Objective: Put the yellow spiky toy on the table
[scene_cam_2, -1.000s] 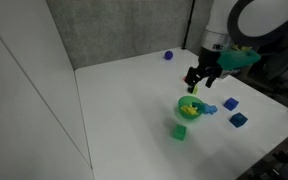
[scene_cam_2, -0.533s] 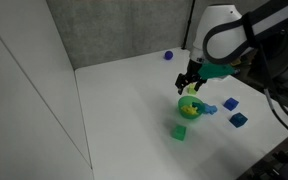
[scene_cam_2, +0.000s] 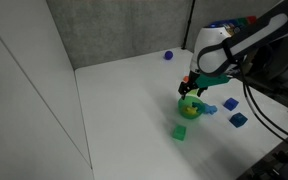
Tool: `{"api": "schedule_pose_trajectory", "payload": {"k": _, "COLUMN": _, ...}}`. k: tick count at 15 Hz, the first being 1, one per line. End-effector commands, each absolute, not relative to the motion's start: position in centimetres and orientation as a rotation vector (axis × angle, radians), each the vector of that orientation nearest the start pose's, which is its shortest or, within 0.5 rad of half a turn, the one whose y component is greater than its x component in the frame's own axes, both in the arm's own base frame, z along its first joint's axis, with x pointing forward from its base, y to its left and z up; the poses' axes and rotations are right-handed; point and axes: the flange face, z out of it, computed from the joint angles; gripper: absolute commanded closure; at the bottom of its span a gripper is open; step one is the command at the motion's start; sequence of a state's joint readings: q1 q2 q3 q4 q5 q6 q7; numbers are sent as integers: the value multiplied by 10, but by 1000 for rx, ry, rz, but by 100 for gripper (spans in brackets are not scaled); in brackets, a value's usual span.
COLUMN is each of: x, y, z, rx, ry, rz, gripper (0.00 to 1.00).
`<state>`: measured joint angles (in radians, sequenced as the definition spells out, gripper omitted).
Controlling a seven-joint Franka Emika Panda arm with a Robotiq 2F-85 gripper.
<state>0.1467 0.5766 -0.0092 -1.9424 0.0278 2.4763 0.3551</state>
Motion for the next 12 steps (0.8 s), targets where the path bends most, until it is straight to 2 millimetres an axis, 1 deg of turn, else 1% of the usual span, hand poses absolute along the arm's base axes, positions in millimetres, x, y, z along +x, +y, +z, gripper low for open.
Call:
{"api": "schedule_pose_trajectory", "payload": {"k": 1, "x": 613, "y": 74, "z": 161, "rx": -3146, "ry": 442, "rz": 95, "gripper": 0}}
{"api": "schedule_pose_trajectory", "payload": {"k": 3, "x": 609, "y": 69, "z": 150, "rx": -3151, "ry": 467, "rz": 121, "gripper": 0}}
{"api": "schedule_pose_trajectory", "payload": {"k": 7, "x": 602, "y": 65, "z": 129, "rx": -3156, "ry": 480, "rz": 167, "gripper": 0}}
{"api": "schedule_pose_trajectory", "payload": {"k": 9, "x": 600, "y": 65, "z": 120, "rx": -3156, "ry": 473, "rz": 179, "gripper": 0}}
{"api": "schedule_pose_trajectory", "payload": {"k": 12, "x": 599, "y": 65, "z": 114, "rx": -3156, "ry": 467, "rz": 165, "gripper": 0}}
